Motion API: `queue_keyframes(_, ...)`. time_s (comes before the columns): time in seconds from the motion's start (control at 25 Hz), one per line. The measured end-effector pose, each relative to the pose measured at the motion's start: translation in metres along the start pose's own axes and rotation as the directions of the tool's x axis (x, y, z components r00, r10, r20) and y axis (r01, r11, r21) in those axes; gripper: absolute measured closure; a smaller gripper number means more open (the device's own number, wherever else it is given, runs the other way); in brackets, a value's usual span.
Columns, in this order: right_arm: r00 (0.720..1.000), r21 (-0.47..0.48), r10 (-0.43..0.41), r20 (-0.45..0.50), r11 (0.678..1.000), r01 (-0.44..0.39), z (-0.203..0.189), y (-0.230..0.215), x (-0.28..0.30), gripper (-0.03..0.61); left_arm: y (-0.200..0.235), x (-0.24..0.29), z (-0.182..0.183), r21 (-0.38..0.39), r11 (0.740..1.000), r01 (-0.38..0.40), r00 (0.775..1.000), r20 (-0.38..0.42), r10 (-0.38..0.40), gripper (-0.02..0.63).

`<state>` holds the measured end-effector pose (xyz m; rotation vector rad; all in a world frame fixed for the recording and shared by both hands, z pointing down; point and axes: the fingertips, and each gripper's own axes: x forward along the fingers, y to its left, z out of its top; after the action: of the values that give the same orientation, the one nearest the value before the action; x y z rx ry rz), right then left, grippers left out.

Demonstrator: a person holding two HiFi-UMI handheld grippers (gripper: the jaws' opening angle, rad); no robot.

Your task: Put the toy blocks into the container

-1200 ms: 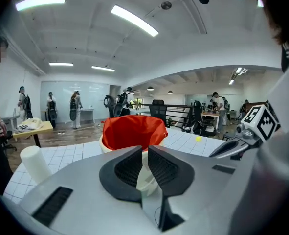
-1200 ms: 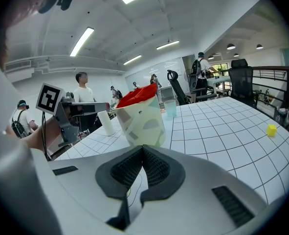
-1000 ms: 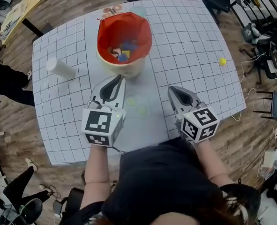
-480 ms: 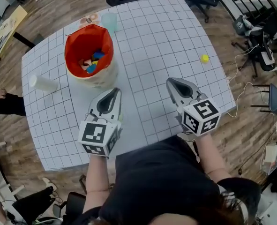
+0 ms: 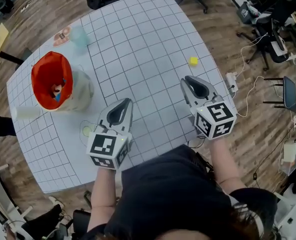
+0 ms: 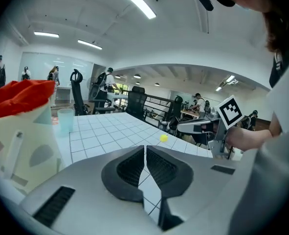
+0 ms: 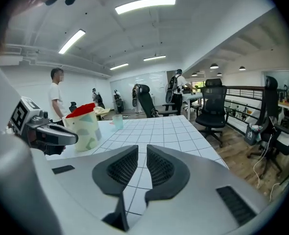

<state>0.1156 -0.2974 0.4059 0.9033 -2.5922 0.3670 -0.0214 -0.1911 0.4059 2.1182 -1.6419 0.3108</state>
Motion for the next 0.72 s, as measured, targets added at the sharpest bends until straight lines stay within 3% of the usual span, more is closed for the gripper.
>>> queue_keyframes(0.36, 0.997, 0.043, -0.071, -0.04, 0.996, 0.073, -0.021, -0.09, 0.018, 0.448, -0.039, 0.085, 0.001, -0.018, 0.997, 0.078, 0.994, -0.073, -0.08, 0.575)
queue_keyframes(0.72, 0.989, 0.064, -0.099, -0.113, 0.992, 0.107, -0.046, -0.124, 0.055, 0.407, -0.043, 0.125, -0.009, -0.024, 0.996, 0.083, 0.984, -0.154, -0.085, 0.575)
